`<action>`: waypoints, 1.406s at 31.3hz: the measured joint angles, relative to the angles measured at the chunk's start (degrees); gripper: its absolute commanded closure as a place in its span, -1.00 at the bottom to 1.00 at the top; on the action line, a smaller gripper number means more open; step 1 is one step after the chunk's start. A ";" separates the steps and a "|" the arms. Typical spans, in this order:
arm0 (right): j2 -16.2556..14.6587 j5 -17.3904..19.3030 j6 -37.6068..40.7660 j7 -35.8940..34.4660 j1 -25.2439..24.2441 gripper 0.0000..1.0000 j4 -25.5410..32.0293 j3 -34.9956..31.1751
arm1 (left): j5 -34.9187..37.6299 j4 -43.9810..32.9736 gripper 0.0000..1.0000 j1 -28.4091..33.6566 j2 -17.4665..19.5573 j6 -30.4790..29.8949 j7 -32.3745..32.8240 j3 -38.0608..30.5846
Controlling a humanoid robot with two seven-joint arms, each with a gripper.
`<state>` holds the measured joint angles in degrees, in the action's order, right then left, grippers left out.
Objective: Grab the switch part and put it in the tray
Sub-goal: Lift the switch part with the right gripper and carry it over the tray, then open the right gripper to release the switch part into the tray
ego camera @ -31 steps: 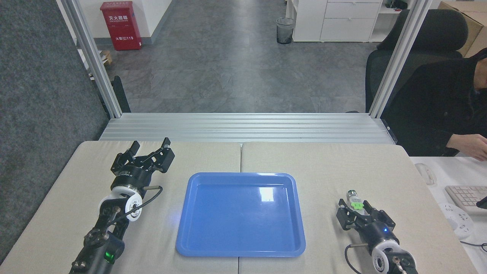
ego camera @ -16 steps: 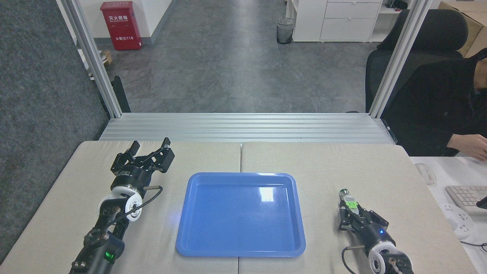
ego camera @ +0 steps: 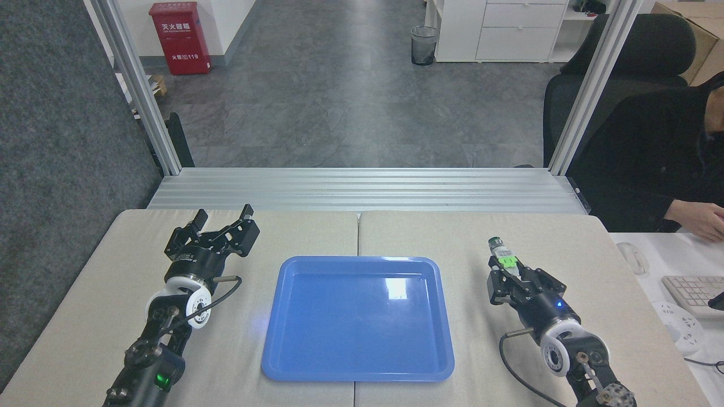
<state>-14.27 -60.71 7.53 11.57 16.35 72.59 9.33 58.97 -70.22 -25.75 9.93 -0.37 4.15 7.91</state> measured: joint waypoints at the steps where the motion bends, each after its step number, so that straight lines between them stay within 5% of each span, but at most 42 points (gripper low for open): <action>1: 0.30 0.01 0.11 1.02 0.05 1.00 1.22 0.55 | 0.00 0.00 -1.00 0.00 0.00 0.00 0.00 0.00; 12: 2.98 -2.26 0.20 5.74 -1.49 1.00 9.04 9.97 | 0.00 0.00 -1.00 0.00 0.00 0.00 0.00 0.00; 22: 7.56 -6.99 0.01 5.84 -2.83 0.99 6.09 17.37 | 0.00 0.00 -1.00 0.00 0.00 0.00 0.00 0.00; 24: 8.51 -7.74 -0.45 5.68 -2.87 0.60 4.99 18.40 | 0.00 0.00 -1.00 0.00 0.00 0.00 0.00 0.00; 26: 9.41 -8.30 -1.71 5.57 -2.88 -0.64 3.93 19.21 | 0.00 0.00 -1.00 0.00 0.00 0.00 0.00 0.00; 27: 9.86 -8.50 -2.60 5.41 -2.88 -0.96 3.40 19.60 | 0.00 0.00 -1.00 0.00 0.00 0.00 0.00 0.00; 36: 13.59 -7.50 -6.83 -0.86 -2.13 -0.97 -0.03 20.44 | 0.00 -0.01 -1.00 0.00 0.00 0.00 0.00 0.00; 44: 14.59 -4.82 0.01 -7.71 -0.44 -0.97 -0.28 16.06 | 0.00 -0.01 -1.00 0.00 0.00 0.00 0.00 0.00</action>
<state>0.32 -65.53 7.54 3.86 15.91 72.31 25.40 58.97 -70.23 -25.75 9.93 -0.38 4.15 7.91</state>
